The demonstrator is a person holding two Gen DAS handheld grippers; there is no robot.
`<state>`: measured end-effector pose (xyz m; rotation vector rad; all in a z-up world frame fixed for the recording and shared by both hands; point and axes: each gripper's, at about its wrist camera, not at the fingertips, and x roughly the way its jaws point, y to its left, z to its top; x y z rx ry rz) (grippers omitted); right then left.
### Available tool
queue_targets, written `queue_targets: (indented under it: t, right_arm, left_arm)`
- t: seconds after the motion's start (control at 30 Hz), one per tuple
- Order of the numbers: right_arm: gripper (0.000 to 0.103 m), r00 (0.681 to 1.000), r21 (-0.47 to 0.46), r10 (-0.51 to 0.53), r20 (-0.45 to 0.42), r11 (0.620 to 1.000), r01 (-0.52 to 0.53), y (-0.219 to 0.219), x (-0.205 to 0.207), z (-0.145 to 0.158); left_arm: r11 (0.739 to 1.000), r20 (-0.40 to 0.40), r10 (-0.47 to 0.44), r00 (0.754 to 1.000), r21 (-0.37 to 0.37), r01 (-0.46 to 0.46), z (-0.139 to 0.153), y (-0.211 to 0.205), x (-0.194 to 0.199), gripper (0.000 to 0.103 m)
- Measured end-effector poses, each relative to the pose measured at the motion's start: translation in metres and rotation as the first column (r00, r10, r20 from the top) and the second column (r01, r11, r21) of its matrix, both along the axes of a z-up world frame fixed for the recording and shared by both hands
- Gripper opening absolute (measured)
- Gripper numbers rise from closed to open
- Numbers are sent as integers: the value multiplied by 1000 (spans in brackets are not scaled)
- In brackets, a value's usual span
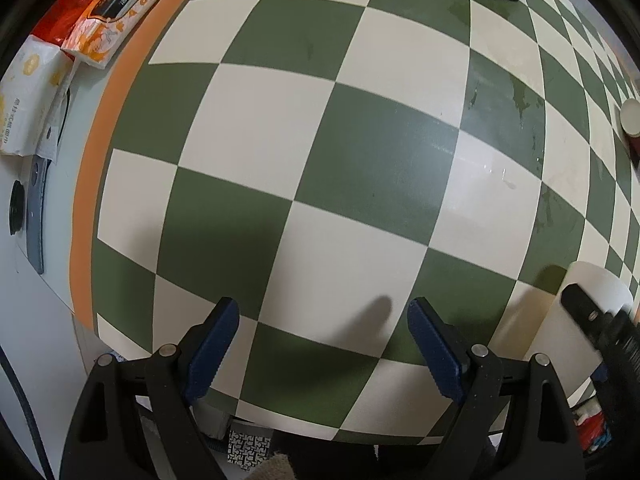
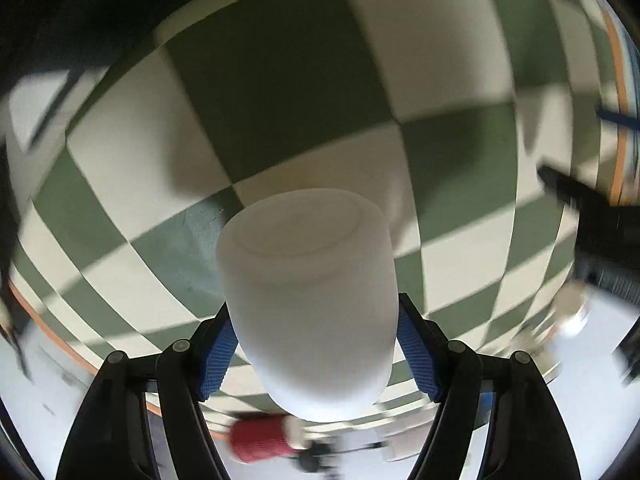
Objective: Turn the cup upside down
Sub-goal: 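Lower the inverted white cup onto the table with the right gripper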
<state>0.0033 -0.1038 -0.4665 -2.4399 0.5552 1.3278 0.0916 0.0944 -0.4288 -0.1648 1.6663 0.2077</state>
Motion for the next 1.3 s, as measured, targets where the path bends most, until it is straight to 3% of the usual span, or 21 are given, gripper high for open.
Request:
queue_targets:
  t: [0.1, 0.17, 0.23, 0.27, 0.3, 0.33, 0.37, 0.4, 0.43, 0.5, 0.7, 0.93, 1.03, 1.1, 1.3]
  right_arm:
    - [75, 971, -2, -237, -38, 972, 237, 13, 28, 8]
    - [75, 903, -25, -422, -76, 906, 422, 20, 48, 13]
    - [76, 771, -59, -627, -109, 779, 625, 24, 76, 15]
    - [76, 720, -67, -684, -119, 729, 682, 25, 83, 15]
    - [76, 646, -77, -752, -135, 658, 749, 24, 96, 15]
    - [76, 584, -88, -798, -147, 598, 796, 24, 106, 16]
    - [75, 492, -100, -855, -165, 510, 854, 22, 116, 17]
    - [75, 435, -106, -883, -176, 456, 883, 20, 124, 17]
    - [76, 358, -115, -914, -189, 383, 917, 16, 135, 18]
    - [75, 258, -131, -945, -202, 288, 949, 9, 149, 19]
    - [76, 41, -160, -973, -225, 79, 984, -11, 184, 17]
    - [76, -41, -140, -973, -228, -9, 990, -28, 227, 12]
    - [76, -76, -129, -970, -231, -47, 991, -14, 235, 20]
    - [76, -92, -120, -969, -231, -66, 991, -9, 220, 19]
    - [79, -142, -108, -962, -235, -120, 987, -14, 229, 26]
  left_arm:
    - [1000, 8, 1, 1000, 3, -1, 3, -1, 0, 86]
    - [1000, 12, -4, 1000, 2, 4, 6, -4, 2, 86]
    - [1000, 18, -10, 1000, 4, 9, 7, -6, -1, 86]
    - [1000, 22, -13, 1000, 2, 13, 11, -9, 2, 86]
    - [1000, 24, -15, 1000, 0, 15, 17, -14, 12, 86]
    - [1000, 28, -18, 999, -1, 18, 19, -15, 5, 86]
    - [1000, 31, -22, 999, -1, 22, 21, -17, 6, 86]
    - [1000, 34, -26, 999, -2, 26, 23, -19, 6, 86]
    - [1000, 37, -31, 999, -1, 31, 25, -22, 5, 86]
    - [999, 40, -41, 998, 0, 41, 30, -28, 7, 86]
    - [998, 41, -55, 998, 1, 55, 36, -47, 6, 86]
    - [998, 41, -64, 997, -5, 64, 33, -52, 12, 86]
    - [998, 44, -68, 997, -8, 68, 33, -56, 13, 86]
    - [997, 46, -75, 996, -11, 75, 34, -62, 13, 86]
    - [993, 61, -113, 992, -16, 114, 35, -64, 14, 86]
